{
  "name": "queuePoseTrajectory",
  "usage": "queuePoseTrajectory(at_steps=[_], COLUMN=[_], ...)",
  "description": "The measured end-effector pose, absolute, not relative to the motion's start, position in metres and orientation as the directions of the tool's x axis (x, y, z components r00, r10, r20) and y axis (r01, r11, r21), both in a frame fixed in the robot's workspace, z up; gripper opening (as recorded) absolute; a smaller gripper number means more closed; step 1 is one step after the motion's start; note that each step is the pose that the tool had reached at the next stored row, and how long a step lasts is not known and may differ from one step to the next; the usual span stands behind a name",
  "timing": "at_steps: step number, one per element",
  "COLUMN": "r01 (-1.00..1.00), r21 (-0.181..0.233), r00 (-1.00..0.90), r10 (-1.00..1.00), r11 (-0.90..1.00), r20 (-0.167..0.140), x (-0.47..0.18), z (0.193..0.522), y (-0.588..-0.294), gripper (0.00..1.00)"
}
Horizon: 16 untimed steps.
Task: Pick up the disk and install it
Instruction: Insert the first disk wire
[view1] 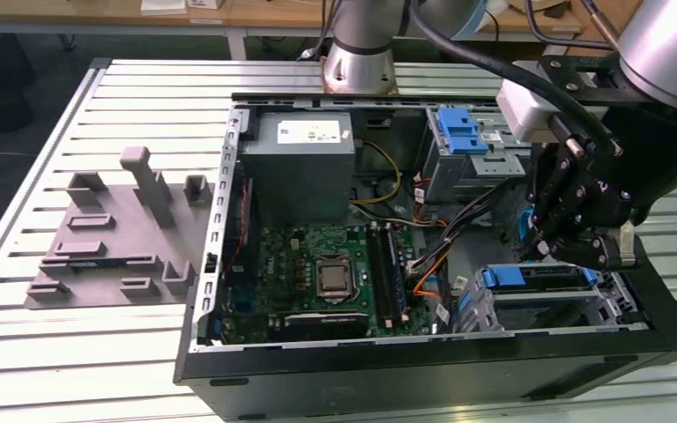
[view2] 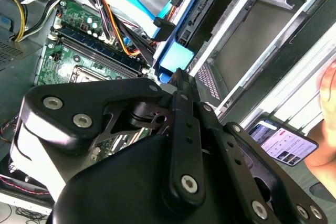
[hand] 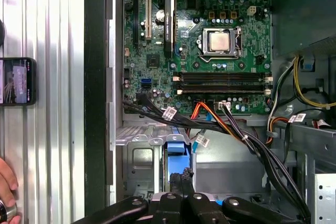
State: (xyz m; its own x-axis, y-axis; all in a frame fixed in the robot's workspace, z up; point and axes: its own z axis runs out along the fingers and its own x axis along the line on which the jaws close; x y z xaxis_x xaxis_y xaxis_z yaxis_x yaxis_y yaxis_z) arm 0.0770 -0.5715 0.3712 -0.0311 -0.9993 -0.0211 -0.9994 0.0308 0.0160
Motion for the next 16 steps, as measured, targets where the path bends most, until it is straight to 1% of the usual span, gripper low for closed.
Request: queuePoseTrajectory(at_steps=[13, 14, 15, 16], r01=[-0.999, -0.999, -0.999, -0.999], r21=[0.016, 0.016, 0.016, 0.016], r00=[-0.031, -0.031, -0.031, -0.031], r10=[-0.999, -0.999, -0.999, -0.999], r11=[0.031, 0.031, 0.031, 0.031], r20=[-0.021, -0.021, -0.021, -0.021], x=[0.117, 0.120, 0.122, 0.124], z=[0.370, 0.370, 0.370, 0.370], y=[-0.564, -0.563, -0.562, -0.561], gripper=[0.11, 0.17, 0.17, 0.23])
